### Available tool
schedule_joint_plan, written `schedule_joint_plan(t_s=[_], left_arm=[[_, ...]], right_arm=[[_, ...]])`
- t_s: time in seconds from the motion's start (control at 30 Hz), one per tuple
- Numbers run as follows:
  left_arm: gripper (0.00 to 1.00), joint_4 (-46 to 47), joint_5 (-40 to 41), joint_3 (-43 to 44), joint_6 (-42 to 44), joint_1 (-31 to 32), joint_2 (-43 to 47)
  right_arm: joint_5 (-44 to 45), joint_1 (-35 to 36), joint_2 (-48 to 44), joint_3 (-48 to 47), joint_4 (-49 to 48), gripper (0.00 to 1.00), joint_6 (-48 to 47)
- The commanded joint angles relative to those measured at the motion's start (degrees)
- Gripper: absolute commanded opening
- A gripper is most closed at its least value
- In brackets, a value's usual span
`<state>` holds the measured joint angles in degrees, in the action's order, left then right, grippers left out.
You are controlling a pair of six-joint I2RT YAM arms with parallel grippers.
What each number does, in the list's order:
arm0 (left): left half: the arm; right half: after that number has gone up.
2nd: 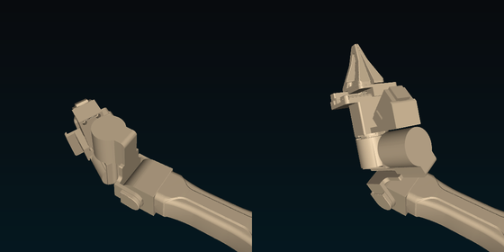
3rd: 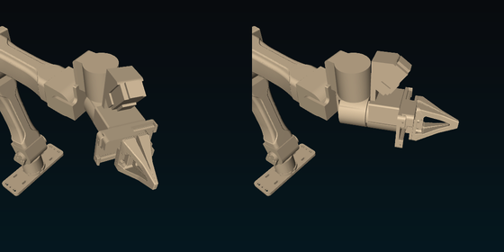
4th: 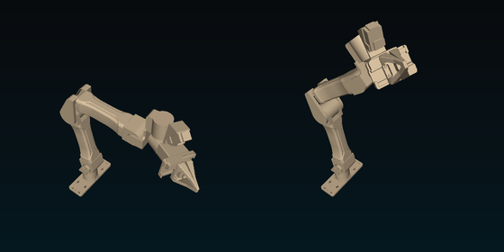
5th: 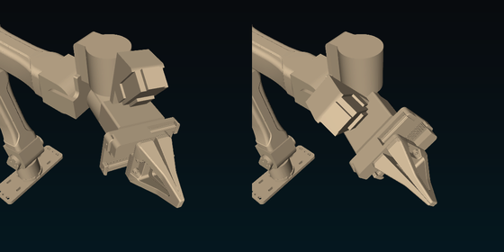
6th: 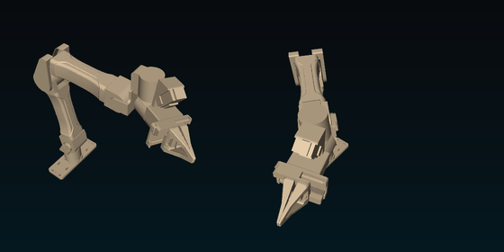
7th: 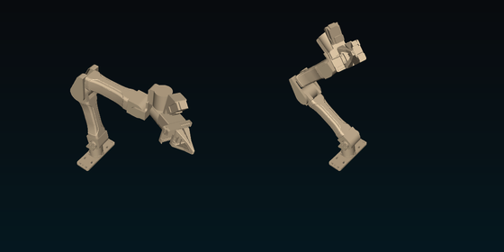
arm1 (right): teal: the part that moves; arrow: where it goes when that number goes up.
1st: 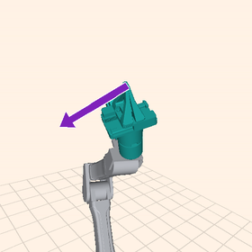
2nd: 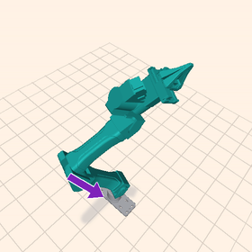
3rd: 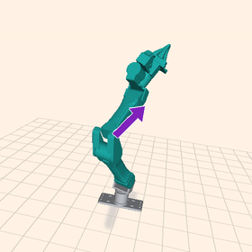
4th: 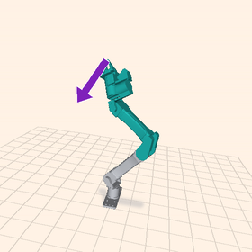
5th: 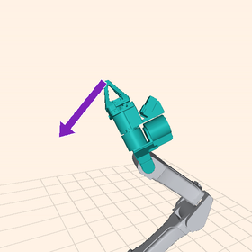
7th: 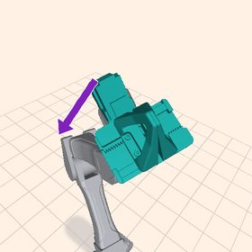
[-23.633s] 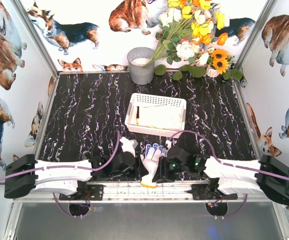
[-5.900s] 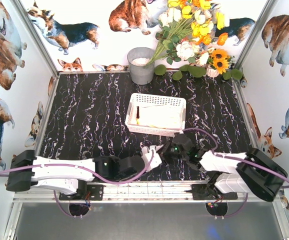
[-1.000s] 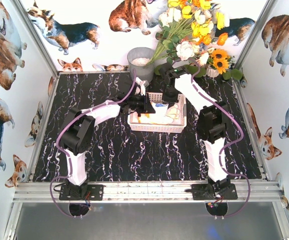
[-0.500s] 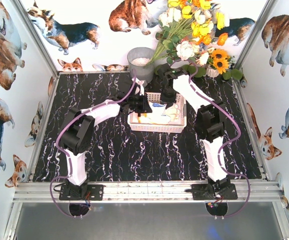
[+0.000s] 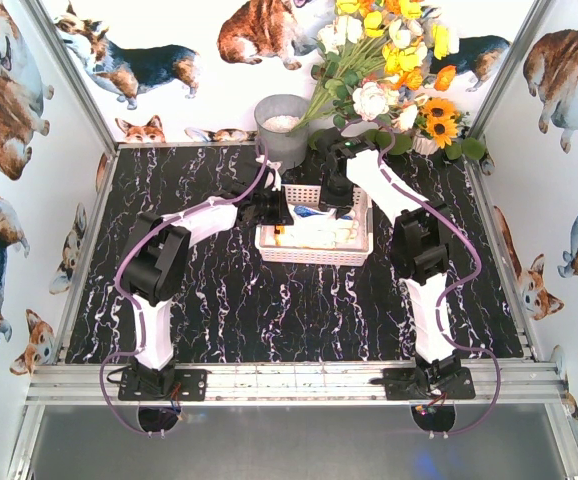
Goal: Put the gloves into the storage basket
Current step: Place the glove in the bin.
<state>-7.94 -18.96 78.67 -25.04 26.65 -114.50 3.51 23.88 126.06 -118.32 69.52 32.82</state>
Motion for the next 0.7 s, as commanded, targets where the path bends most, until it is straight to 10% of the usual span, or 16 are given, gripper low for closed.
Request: schedule_joint_plan(t_s=[0.0,0.5,0.67], left_arm=[[0.02,-2.4,3.8,1.1,2.5,-1.5,-0.4],[0.0,-1.8,3.2,0.5,1.9,-1.5,-0.9],[0.08,-2.0,3.7,0.4,2.3,-1.5,-0.8]], right_arm=[[2.9,-0.8,-1.2,0.8,-1.2,0.37,-2.7],[2.6,-0.9,-0.5,5.3,-4.8,0.55,-2.7],[3.6,-0.9,-1.9,6.9,-5.6,0.32,-1.8]])
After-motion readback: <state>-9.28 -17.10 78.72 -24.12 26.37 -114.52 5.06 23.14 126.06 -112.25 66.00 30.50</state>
